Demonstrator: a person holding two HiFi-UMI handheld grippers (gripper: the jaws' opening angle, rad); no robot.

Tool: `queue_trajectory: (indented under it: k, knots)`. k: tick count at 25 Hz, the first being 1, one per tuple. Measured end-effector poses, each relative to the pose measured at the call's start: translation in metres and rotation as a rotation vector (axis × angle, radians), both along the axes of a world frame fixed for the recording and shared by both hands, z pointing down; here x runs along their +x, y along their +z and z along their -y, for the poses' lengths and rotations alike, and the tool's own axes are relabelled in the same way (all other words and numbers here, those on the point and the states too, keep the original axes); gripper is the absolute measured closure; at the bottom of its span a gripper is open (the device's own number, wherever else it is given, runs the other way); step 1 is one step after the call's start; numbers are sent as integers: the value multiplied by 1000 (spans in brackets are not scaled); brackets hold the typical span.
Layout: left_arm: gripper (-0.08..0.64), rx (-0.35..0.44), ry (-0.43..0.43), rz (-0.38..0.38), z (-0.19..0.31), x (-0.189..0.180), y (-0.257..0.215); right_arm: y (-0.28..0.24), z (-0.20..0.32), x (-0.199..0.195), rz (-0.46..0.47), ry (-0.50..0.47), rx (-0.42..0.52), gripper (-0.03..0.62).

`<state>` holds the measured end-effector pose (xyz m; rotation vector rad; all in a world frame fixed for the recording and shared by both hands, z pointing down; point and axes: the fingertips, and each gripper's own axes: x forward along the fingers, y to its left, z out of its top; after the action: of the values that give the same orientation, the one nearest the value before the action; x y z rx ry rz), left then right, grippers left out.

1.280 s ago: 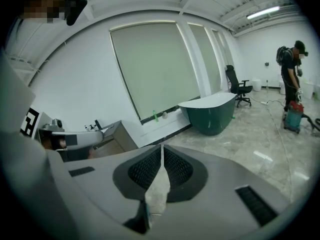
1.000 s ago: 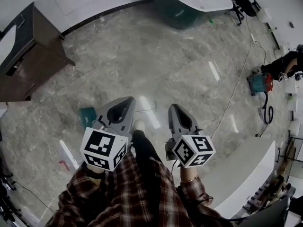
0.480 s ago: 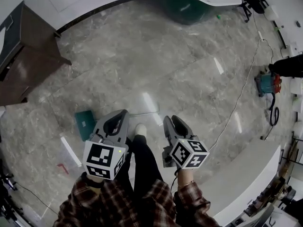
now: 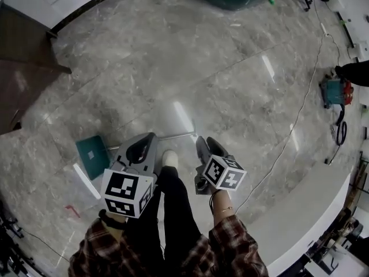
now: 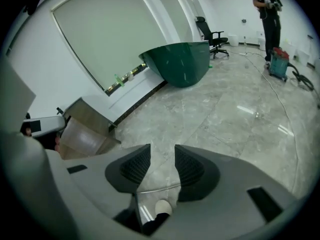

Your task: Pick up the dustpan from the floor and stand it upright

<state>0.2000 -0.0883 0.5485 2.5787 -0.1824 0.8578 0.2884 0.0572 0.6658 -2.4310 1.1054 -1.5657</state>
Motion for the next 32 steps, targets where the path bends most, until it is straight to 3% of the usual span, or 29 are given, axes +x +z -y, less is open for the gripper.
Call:
queue_trajectory:
  k: [5, 14, 24, 32]
  knots:
    - [560, -48, 24, 62, -18, 7, 101, 90, -10, 10, -8, -92, -72, 453]
    - [560, -51, 64, 112, -15, 32, 258, 249, -20, 28, 15, -134, -134, 453]
    - [560, -37, 73, 112, 14, 56, 377, 387, -42, 56, 45, -122, -197, 453]
    - [560, -14, 74, 151, 38, 60, 454, 468, -54, 74, 60, -137, -237, 453]
